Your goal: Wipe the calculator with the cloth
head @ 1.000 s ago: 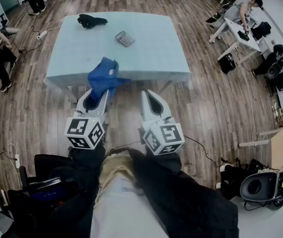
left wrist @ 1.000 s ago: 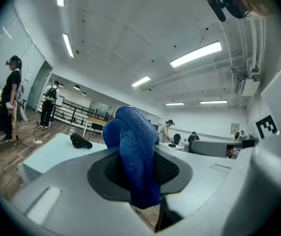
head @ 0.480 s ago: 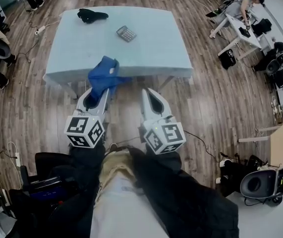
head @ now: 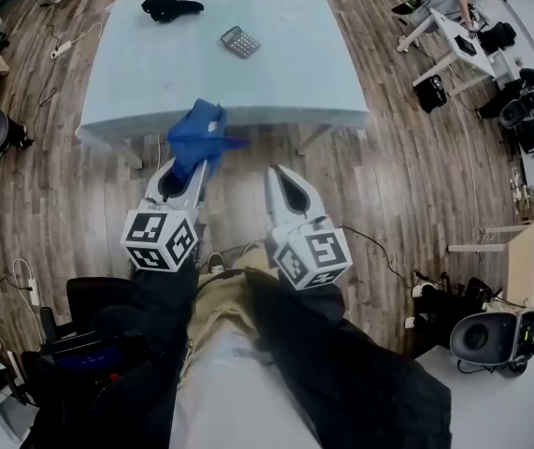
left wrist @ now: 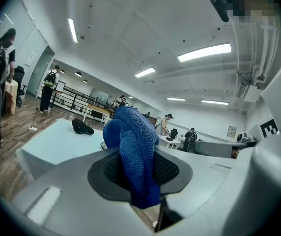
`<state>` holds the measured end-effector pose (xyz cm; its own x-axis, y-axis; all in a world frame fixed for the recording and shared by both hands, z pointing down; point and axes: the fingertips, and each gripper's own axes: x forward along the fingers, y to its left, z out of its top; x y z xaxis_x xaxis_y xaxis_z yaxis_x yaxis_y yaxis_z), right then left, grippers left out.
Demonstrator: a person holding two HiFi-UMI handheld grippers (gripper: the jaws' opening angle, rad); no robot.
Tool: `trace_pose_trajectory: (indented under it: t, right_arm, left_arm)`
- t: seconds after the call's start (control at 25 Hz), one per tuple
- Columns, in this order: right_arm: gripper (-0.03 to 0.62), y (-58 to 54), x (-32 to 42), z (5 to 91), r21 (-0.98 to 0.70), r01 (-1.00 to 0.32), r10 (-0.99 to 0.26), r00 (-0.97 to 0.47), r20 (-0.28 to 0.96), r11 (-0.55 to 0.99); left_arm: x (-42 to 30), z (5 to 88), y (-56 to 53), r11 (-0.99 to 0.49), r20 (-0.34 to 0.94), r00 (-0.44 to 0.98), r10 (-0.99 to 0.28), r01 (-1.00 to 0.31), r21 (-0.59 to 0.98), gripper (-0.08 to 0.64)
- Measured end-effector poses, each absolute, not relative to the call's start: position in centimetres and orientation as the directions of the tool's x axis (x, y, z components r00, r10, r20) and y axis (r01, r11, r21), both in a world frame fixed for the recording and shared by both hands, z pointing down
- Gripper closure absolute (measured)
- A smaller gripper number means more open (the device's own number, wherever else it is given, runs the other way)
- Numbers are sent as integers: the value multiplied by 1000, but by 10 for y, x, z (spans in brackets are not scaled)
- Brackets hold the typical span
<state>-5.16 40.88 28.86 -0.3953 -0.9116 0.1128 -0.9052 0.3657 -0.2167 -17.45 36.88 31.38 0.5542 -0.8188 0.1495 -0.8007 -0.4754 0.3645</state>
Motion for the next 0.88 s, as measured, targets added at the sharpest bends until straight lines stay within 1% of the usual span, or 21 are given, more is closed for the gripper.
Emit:
trace_pose_trajectory:
  t: [0.28, 0.6, 0.88]
  right_arm:
    - [595, 372, -42, 306, -242, -895, -901, -413, 137, 374]
    - [595, 286, -40, 298, -256, -861, -876, -474, 93, 439]
    - [595, 222, -4, 301, -295, -847, -868, -487, 100, 441]
  left_arm:
    - [-165, 331, 337, -459, 182, 549, -816, -806, 373, 463]
    - [-178, 317, 262, -391, 176, 461, -870, -861, 325, 463]
    - [-161, 313, 199, -338, 196, 409, -891, -887, 315, 463]
